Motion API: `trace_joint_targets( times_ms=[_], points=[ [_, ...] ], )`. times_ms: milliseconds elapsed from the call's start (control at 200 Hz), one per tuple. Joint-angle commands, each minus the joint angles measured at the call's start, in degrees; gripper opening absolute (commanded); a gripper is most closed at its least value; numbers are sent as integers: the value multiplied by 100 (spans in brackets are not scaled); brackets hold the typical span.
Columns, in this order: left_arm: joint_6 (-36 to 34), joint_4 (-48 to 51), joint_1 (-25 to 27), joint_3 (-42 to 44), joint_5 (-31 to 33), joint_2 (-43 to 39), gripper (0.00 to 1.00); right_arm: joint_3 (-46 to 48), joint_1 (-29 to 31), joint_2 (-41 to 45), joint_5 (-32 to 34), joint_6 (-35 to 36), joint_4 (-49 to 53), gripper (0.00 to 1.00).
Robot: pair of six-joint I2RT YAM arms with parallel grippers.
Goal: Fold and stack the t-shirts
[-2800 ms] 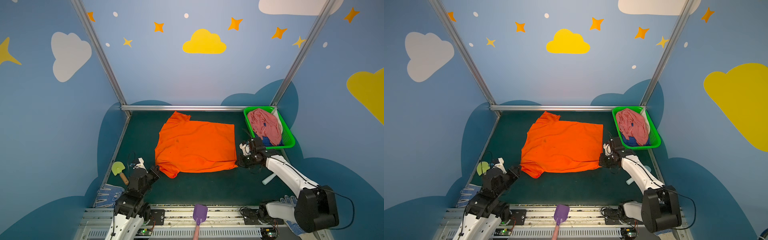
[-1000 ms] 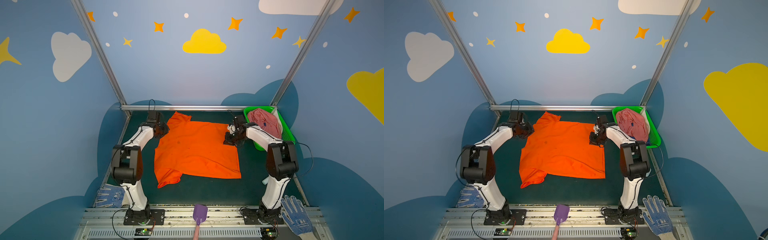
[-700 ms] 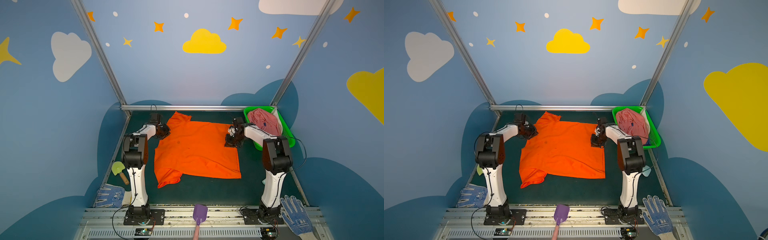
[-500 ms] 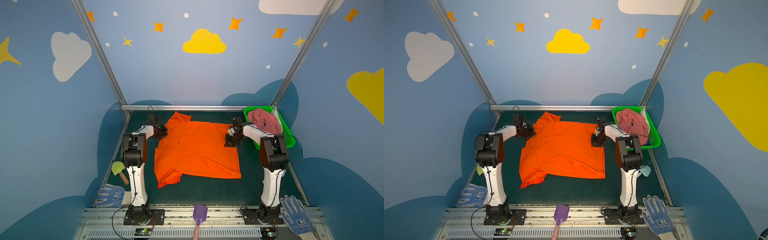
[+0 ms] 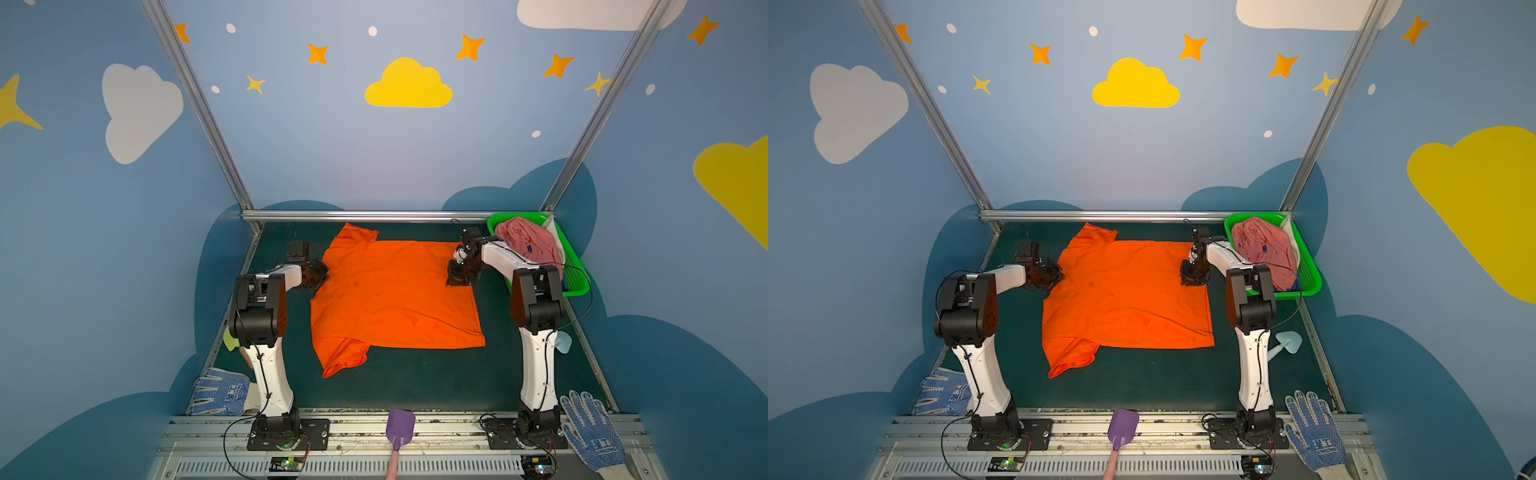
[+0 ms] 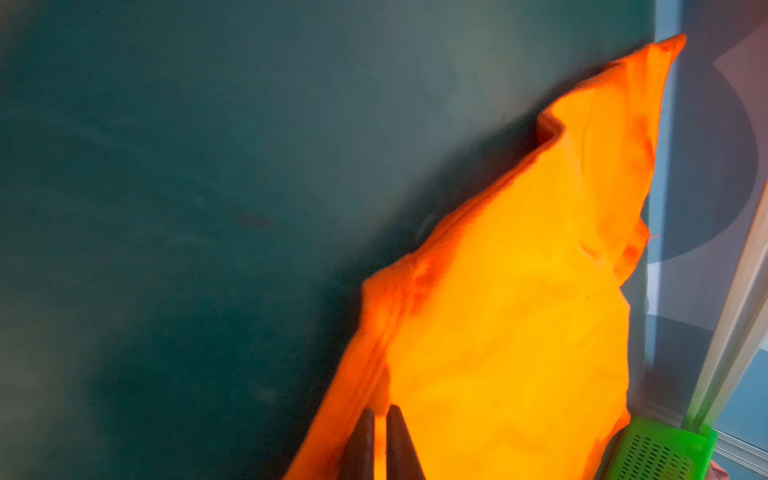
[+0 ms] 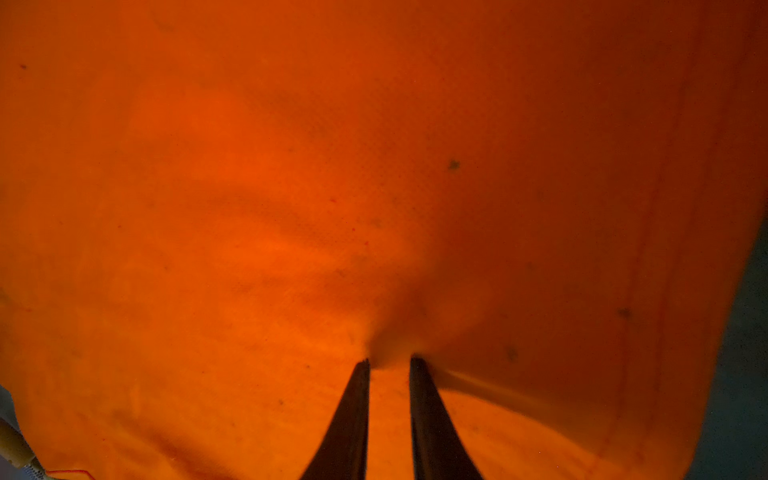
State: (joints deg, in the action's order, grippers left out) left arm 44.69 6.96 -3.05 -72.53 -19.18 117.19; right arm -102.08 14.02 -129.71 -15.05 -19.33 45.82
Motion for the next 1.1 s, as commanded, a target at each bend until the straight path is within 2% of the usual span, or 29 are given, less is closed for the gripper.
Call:
trace_joint_targets(
  times_ms=[0,135,375,400,621,1091],
  points=[
    [51,926,-31,301,447,96,11,397,13,104,175,-62,237,24],
    [91,1405,-15,250,406,87,11,941,18,423,233,-132,64,25],
    [242,1618,59,857,665,-462,11,1743,94,956,297,-202,-133,28],
    [255,1644,77,934,860,-531,11,1812,101,1004,308,-205,-155,28],
    [456,1710,281,1629,1263,-1133,10,2300,128,1270,397,-249,-289,29],
    [1257,2138,681,3150,2180,-2769,10,2574,153,1528,450,-195,-342,30]
  ],
)
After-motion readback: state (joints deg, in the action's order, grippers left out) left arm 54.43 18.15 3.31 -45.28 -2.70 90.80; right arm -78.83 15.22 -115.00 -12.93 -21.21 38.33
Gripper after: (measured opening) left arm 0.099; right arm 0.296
